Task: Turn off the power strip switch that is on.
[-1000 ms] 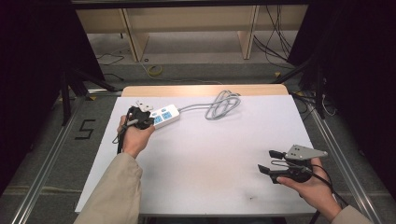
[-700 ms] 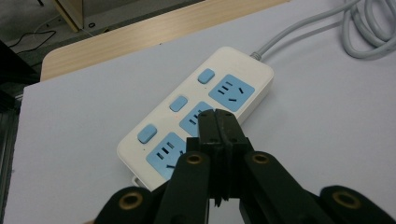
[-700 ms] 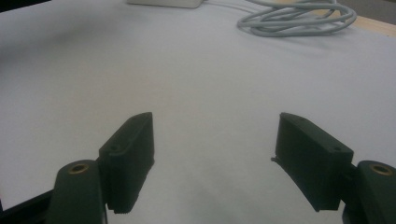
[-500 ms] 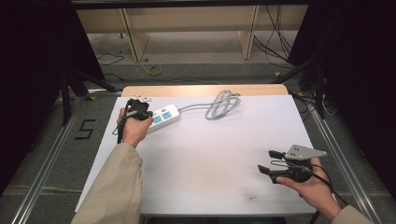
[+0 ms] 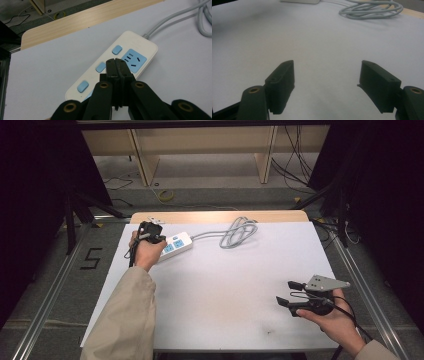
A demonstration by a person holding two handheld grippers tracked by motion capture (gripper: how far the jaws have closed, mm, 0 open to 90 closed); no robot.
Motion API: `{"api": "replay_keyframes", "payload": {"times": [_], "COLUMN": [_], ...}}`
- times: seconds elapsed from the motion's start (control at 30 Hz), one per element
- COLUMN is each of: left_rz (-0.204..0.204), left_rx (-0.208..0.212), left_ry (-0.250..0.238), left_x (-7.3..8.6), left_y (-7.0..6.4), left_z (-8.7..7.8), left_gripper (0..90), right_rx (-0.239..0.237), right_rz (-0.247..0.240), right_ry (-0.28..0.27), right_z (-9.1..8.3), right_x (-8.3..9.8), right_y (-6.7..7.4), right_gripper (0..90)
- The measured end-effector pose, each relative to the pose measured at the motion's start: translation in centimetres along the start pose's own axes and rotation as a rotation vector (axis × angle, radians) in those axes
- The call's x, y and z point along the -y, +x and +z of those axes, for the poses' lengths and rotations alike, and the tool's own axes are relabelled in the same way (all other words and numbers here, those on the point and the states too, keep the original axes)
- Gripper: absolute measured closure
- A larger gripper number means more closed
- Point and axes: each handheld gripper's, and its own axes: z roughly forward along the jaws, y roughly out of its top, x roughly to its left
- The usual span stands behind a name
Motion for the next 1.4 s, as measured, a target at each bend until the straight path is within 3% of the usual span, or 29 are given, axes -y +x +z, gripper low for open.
{"api": "replay_keyframes", "payload": {"times": [0.5, 1.4], "left_rz": [0.039, 0.020], "left_rx": [-0.011, -0.015], "left_ry": [0.024, 0.047], "left_x": [-0.8, -1.2], "left_y": [0.0, 0.2], "left_z": [1.6, 3.9], "left_gripper": [89.9, 89.9], "right_rx": [0.001, -0.002], "right_rz": [-0.002, -0.005], "right_ry": [0.001, 0.005], "right_z": [0.0, 0.0], "right_x": [0.0, 0.0], "right_y": [0.0, 0.0], "right_gripper": [28.7, 28.7]}}
